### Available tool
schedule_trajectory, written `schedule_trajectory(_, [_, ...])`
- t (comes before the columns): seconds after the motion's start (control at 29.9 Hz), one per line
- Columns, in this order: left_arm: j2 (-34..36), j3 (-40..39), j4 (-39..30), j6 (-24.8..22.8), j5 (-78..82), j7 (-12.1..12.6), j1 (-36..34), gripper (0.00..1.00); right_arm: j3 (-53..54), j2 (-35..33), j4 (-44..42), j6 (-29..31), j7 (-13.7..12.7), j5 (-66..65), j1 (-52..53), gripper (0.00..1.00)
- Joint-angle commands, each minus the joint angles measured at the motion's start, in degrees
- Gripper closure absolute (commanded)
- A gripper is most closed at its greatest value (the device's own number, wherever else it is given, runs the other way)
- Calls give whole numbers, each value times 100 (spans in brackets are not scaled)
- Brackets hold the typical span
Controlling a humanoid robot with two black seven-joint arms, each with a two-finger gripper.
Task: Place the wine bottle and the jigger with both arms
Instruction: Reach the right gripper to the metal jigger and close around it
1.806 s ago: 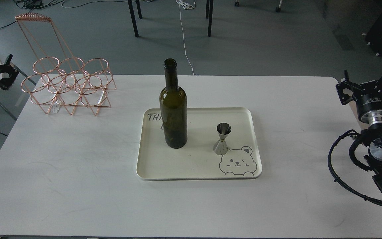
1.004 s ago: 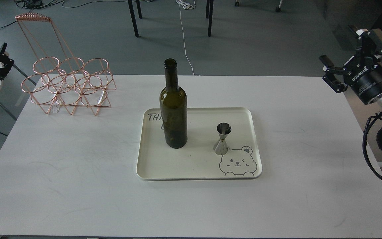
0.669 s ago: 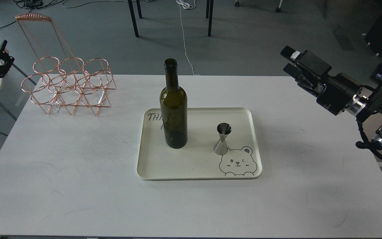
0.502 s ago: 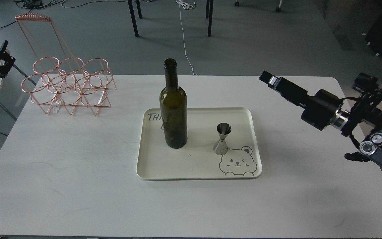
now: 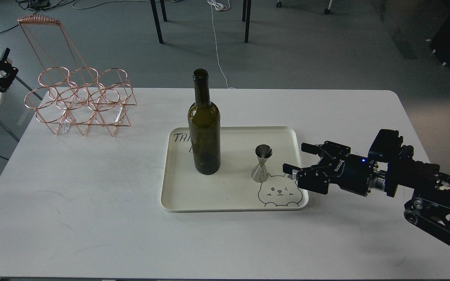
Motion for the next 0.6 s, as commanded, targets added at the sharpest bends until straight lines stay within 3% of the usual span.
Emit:
schedule_trajectory(0.0, [-1,-3,5,0,-8,1,0,2,-118,334,-303,5,-2,-36,165,4])
schedule_trajectory(0.3, [34,-12,13,0,-8,1,0,2,-584,1028,-963,-12,-2,-159,508,6])
schedule_trajectory(0.57, [34,-12,13,0,-17,1,0,2,-681,1450,-1463,-21,-2,-449,517,31])
